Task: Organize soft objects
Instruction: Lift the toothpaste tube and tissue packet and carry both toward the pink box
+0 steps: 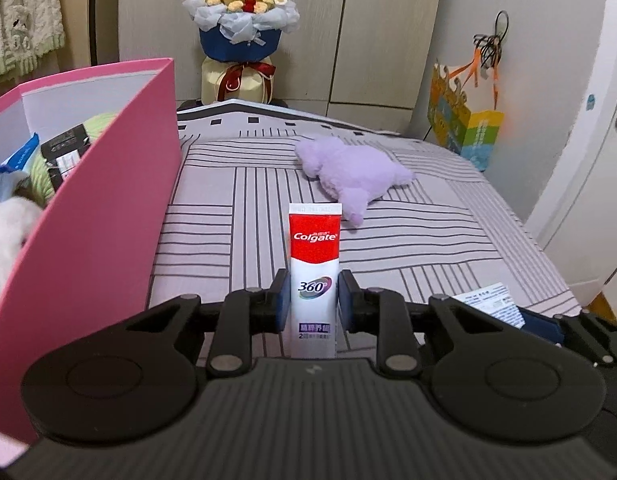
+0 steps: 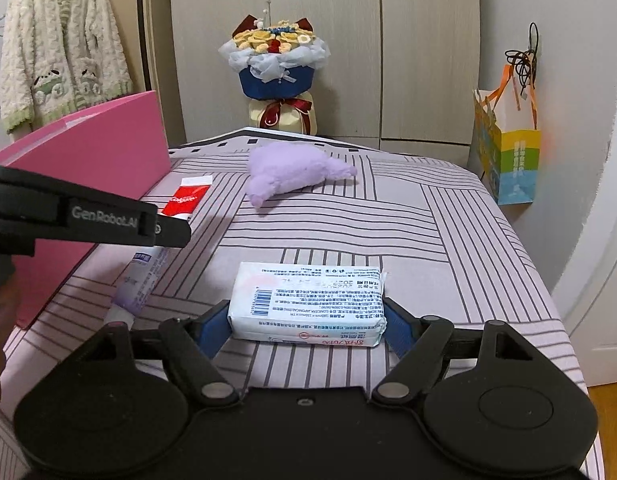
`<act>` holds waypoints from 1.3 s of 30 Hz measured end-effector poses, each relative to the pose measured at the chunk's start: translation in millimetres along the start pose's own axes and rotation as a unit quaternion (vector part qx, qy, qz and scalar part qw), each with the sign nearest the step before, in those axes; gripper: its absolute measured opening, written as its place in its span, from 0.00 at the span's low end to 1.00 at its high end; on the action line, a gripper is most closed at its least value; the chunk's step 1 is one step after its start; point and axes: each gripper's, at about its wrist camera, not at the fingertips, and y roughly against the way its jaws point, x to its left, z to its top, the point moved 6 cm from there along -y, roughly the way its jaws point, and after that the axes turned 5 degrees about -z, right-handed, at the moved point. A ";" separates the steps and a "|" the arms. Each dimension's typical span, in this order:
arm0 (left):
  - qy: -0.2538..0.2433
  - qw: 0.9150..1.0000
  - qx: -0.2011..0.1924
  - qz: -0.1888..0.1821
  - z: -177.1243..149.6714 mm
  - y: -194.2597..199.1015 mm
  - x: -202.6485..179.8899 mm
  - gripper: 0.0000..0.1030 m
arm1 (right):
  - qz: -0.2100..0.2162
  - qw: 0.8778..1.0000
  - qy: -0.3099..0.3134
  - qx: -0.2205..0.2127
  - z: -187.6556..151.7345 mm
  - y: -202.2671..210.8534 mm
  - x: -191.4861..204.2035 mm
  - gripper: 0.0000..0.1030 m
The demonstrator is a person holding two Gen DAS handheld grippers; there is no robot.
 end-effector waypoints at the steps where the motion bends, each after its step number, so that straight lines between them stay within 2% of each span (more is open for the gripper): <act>1: 0.002 1.000 -0.005 -0.005 -1.8 3.8 0.2 0.23 | 0.000 1.000 0.000 -0.003 -1.4 2.4 0.2 0.79; 9: 0.028 0.997 -0.016 -0.064 -9.0 27.7 4.3 0.23 | 0.012 1.000 0.007 -0.010 -2.1 21.0 7.1 0.79; 18: 0.038 0.994 -0.014 -0.104 -19.6 45.9 8.2 0.23 | 0.028 0.999 0.030 -0.002 -8.5 38.9 14.7 0.79; 21: 0.031 0.994 0.003 -0.100 -22.1 39.4 6.5 0.23 | 0.025 0.999 0.033 0.000 -9.9 39.3 15.3 0.79; 25: -0.011 0.996 0.029 -0.088 -25.7 28.9 -0.1 0.23 | 0.005 1.000 0.028 0.002 -10.4 36.8 7.7 0.79; 30: -0.034 0.995 0.028 -0.085 -25.7 30.5 -3.3 0.23 | -0.005 1.000 0.024 0.003 -10.0 36.8 -0.2 0.79; 35: -0.065 0.993 0.050 -0.086 -29.8 25.8 -6.9 0.23 | -0.001 1.000 0.026 0.001 -10.4 36.4 0.6 0.79; 39: -0.100 0.990 0.072 -0.068 -35.3 18.8 -10.1 0.24 | -0.004 1.000 0.020 0.001 -11.1 35.1 -0.8 0.79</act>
